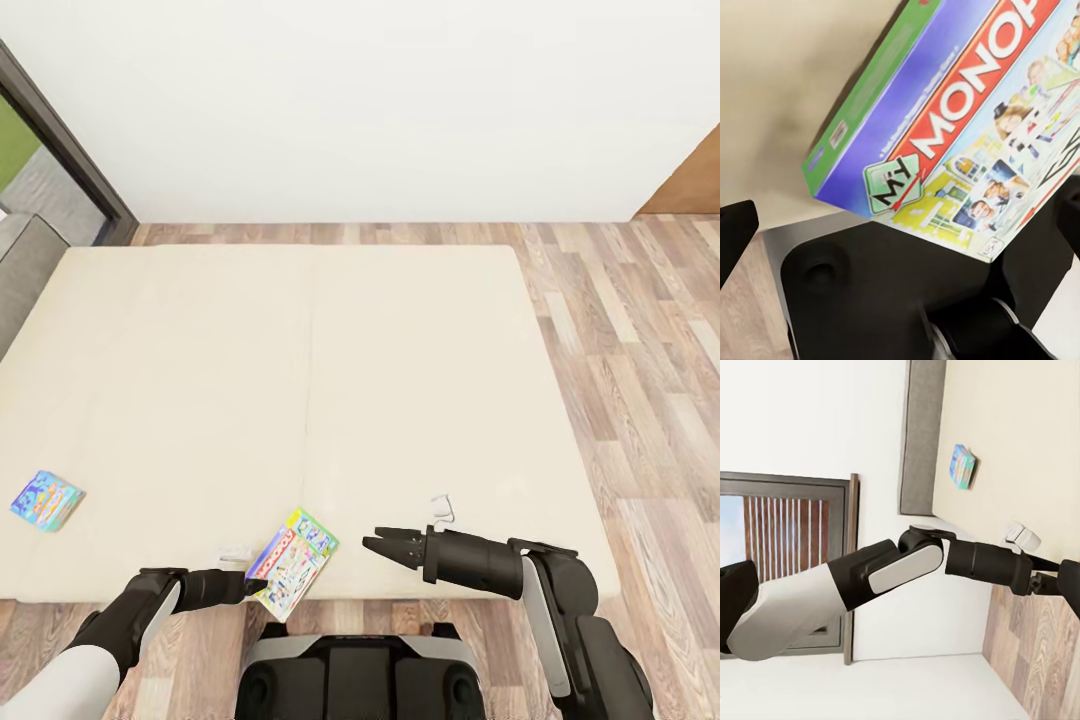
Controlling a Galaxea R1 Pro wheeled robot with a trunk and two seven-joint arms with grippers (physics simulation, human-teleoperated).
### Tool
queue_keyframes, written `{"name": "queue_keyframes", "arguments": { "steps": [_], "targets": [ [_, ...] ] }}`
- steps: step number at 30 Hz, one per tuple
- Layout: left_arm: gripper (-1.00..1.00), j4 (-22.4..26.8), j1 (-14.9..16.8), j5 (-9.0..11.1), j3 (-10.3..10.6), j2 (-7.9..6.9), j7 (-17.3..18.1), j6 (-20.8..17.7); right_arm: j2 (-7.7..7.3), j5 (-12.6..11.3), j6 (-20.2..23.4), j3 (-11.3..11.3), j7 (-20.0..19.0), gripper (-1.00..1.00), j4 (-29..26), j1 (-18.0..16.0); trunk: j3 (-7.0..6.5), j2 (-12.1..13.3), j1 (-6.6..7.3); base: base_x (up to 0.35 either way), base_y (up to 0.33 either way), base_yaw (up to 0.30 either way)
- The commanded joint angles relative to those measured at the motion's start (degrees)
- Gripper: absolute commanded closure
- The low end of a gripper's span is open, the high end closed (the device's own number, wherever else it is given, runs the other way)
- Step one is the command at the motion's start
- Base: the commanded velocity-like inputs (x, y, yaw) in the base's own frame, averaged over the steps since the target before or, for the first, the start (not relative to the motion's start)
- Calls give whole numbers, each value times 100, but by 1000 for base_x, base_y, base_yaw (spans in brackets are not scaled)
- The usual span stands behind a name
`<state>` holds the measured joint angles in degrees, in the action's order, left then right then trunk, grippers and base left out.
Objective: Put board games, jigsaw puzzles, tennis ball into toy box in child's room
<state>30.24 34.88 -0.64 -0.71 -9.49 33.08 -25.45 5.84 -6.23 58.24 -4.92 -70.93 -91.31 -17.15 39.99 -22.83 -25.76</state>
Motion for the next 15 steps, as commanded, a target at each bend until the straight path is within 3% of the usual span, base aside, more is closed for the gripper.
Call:
{"name": "queue_keyframes", "arguments": {
  "steps": [1, 15],
  "targets": [
    [-100, 8, 1, -6, -8, 0, 23, -39, 5, -1, 30, -9, -17, -100, -1, -2, 16, -9, -3, 14, 0, 0],
    [-100, 8, 1, -6, -8, 3, 15, -28, 5, -1, 29, -9, -23, -100, -1, 1, 125, -9, -3, 100, 0, 0]
  ]
}}
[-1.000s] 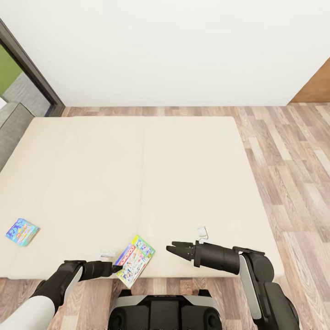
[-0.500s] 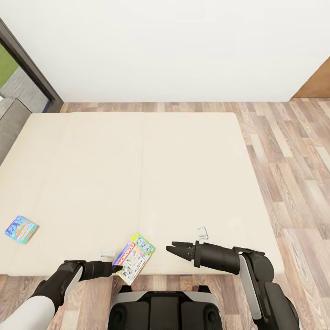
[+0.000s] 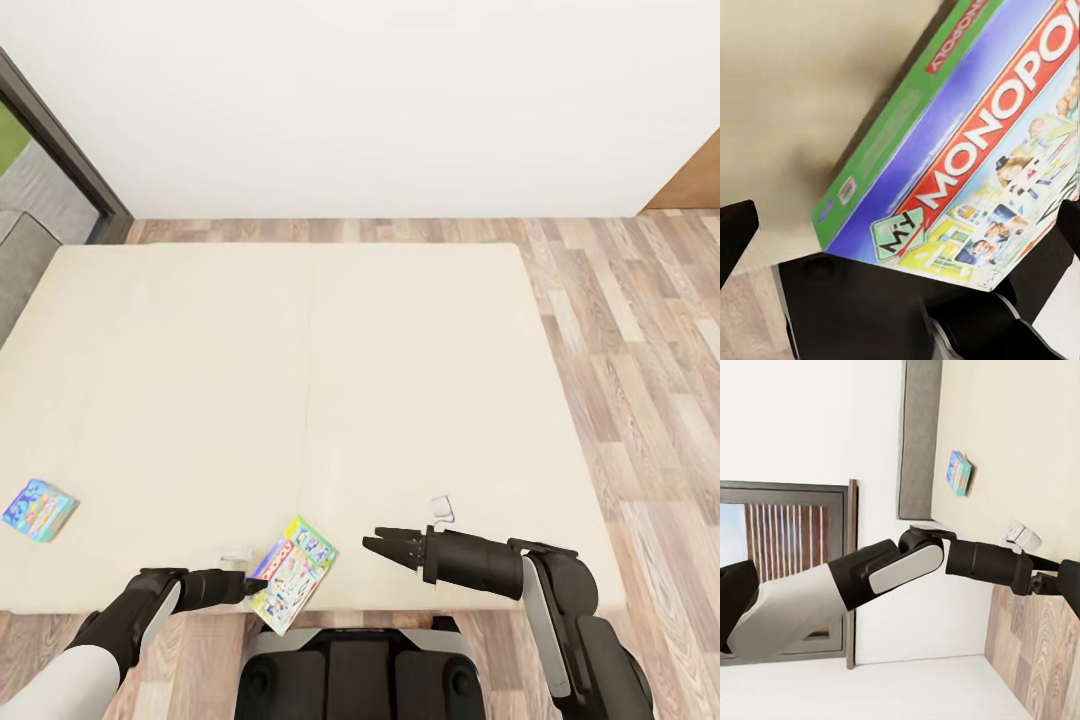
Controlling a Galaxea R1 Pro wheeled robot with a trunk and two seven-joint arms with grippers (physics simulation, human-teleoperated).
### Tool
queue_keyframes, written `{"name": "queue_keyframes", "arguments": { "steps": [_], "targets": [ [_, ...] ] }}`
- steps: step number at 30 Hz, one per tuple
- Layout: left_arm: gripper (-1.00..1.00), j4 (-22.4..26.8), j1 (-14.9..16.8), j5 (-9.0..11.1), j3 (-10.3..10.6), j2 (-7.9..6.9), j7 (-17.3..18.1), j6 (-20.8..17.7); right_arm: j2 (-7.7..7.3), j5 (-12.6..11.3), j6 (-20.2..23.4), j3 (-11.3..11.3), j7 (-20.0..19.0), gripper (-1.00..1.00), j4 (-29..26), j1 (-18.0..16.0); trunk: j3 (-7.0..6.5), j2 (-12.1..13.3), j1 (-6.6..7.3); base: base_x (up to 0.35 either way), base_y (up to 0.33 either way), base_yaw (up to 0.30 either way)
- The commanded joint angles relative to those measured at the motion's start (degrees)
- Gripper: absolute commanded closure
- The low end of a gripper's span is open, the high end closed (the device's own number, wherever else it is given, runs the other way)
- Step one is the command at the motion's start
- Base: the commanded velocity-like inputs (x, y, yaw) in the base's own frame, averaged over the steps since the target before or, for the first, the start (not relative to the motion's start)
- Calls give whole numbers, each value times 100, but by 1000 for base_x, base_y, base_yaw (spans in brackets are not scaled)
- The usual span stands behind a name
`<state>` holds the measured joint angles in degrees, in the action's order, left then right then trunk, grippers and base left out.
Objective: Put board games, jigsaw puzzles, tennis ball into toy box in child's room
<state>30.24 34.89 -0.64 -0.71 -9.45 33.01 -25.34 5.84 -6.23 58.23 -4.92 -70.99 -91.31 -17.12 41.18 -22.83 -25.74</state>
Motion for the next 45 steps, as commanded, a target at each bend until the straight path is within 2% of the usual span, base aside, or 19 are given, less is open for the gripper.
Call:
{"name": "queue_keyframes", "arguments": {
  "steps": [1, 11, 45],
  "targets": [
    [-100, 8, 1, -7, -8, 1, 22, -25, 5, -1, 28, -9, -17, -100, -1, -2, 8, -8, -5, 165, 0, 0],
    [-100, 8, 1, -7, -11, 5, 21, 110, 5, -1, 26, -9, -20, -100, -1, -2, 14, -8, -5, 129, 0, 0],
    [-100, 8, 1, -7, 0, 5, 29, 117, 5, -1, -177, -15, 1, -100, -1, -2, 14, -8, -5, 4, 0, 0]
  ]
}}
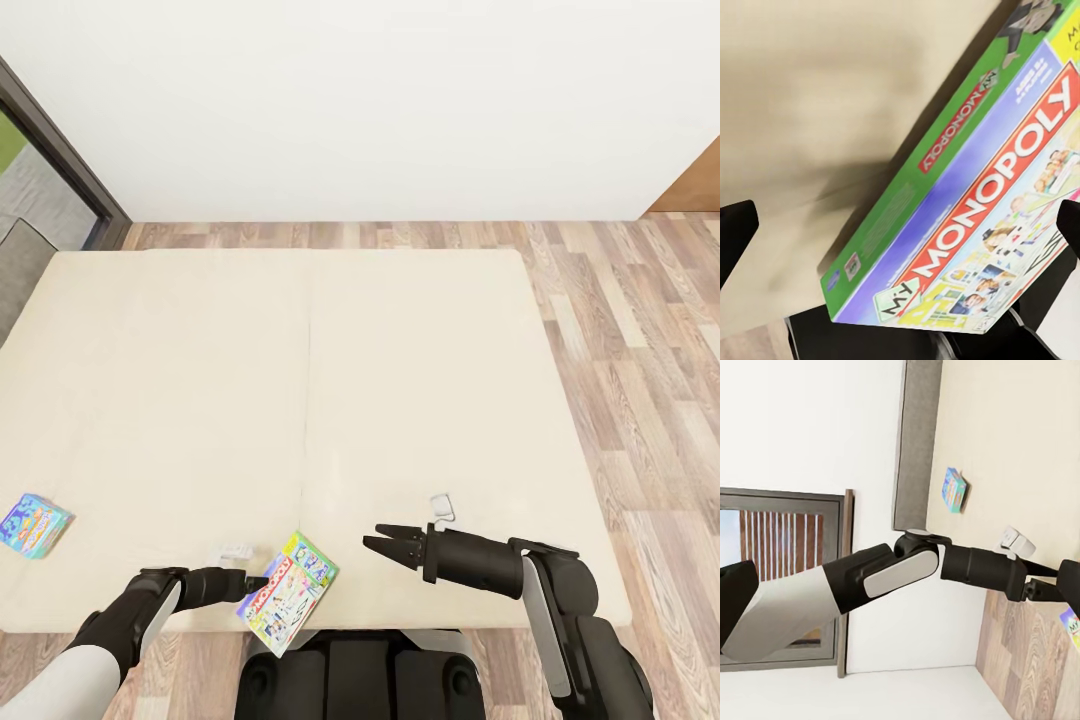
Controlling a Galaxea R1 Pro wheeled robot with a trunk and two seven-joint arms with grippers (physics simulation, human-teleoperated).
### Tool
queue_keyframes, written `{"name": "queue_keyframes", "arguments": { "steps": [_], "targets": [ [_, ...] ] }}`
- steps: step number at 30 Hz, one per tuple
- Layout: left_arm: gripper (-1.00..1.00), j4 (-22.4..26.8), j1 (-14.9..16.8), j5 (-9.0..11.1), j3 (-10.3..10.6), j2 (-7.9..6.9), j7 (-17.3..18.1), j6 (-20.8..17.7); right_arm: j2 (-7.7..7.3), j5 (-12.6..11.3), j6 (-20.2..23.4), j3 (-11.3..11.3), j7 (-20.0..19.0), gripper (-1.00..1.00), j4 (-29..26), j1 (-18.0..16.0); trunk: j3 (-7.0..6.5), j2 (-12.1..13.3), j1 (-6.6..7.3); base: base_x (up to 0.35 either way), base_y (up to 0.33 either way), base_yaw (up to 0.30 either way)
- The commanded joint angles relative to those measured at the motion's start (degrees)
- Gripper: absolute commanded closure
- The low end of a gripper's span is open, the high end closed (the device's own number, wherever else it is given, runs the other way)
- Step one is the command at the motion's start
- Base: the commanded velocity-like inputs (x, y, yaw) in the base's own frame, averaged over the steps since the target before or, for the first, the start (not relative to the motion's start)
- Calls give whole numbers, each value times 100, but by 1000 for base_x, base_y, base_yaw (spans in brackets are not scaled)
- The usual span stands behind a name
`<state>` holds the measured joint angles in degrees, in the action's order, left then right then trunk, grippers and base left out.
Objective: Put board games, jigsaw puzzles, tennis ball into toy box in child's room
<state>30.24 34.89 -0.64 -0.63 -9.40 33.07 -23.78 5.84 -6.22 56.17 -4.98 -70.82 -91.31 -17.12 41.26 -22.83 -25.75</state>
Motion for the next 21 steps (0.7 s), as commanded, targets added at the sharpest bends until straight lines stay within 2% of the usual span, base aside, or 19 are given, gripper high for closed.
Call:
{"name": "queue_keyframes", "arguments": {
  "steps": [1, 21],
  "targets": [
    [-100, 8, 1, -7, -7, 0, 23, -39, 5, -2, 30, -9, -16, -100, -1, -2, 6, -9, -3, 0, 0, 0],
    [-100, 8, 1, -8, -8, -1, 24, -37, 5, 3, 26, -12, -20, -100, 8, 6, 6, -9, -3, 0, 0, 0]
  ]
}}
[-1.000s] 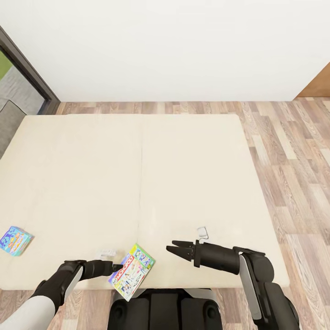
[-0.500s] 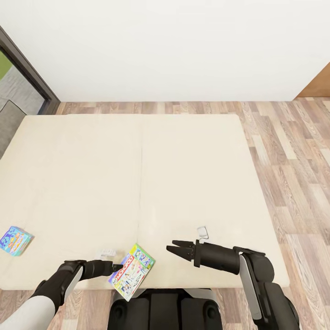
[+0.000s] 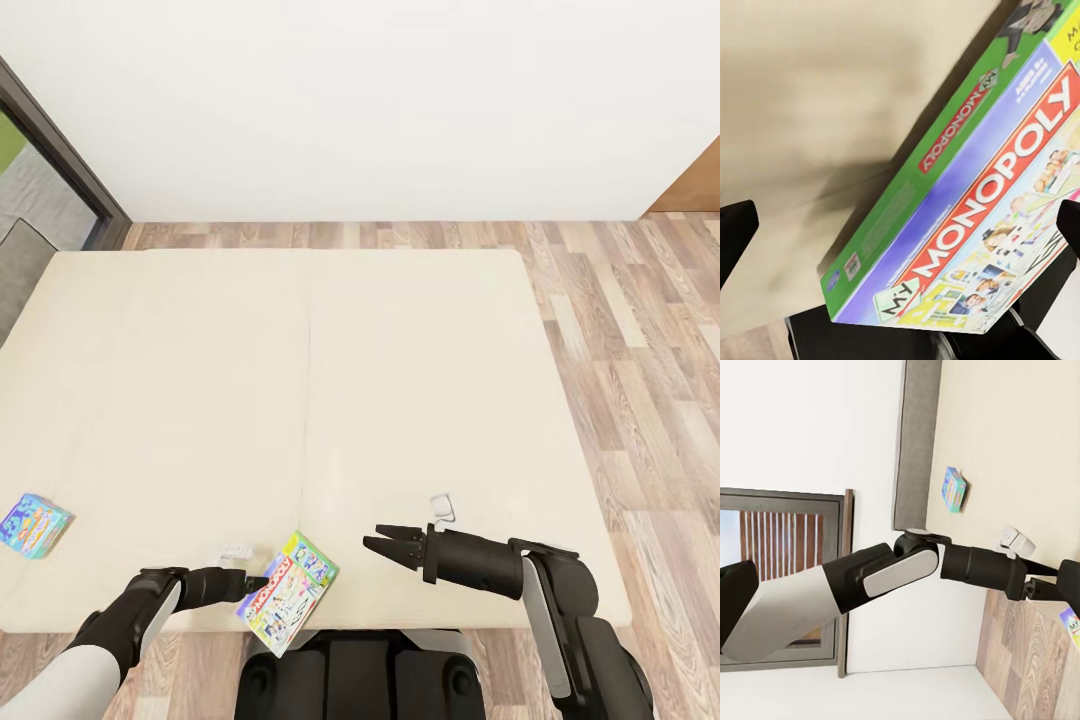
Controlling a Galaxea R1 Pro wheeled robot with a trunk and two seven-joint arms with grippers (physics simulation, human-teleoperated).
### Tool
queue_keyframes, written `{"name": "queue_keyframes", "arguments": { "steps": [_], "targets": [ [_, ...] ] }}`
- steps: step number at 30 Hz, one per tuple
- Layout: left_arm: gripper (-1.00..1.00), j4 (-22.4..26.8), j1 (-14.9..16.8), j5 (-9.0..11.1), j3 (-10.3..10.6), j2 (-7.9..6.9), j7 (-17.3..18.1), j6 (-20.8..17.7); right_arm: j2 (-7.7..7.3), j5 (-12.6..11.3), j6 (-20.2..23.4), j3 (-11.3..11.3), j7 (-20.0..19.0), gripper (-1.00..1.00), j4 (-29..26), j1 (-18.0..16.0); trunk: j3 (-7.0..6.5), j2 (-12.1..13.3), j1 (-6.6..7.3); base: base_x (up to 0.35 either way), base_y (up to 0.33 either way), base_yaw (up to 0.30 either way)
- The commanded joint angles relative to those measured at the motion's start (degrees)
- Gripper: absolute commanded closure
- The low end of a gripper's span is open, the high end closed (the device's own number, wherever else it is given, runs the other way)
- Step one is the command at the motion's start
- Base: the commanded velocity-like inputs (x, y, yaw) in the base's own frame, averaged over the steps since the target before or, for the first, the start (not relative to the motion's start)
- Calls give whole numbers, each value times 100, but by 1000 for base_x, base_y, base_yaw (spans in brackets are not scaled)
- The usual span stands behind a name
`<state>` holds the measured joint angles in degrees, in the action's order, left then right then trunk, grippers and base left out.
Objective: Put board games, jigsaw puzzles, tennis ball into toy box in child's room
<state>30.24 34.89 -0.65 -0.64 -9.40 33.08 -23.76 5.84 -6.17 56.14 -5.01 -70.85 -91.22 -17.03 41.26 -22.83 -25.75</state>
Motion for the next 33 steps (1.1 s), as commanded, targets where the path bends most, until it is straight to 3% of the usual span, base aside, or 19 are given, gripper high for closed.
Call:
{"name": "queue_keyframes", "arguments": {
  "steps": [1, 19, 33],
  "targets": [
    [-100, 8, 1, -6, -7, 0, 23, -38, 6, -1, 29, -9, -16, -100, -1, -2, 6, -9, -3, 0, 0, 0],
    [-100, 8, 1, -6, -7, 0, 23, -32, 15, 30, 29, -1, -17, -100, -1, -2, 6, -9, -3, 0, -2, 0],
    [-100, 8, 1, -5, -6, 0, 23, -25, 13, 37, 29, 0, -17, -100, -1, -2, 6, -9, -3, 0, -122, 0]
  ]
}}
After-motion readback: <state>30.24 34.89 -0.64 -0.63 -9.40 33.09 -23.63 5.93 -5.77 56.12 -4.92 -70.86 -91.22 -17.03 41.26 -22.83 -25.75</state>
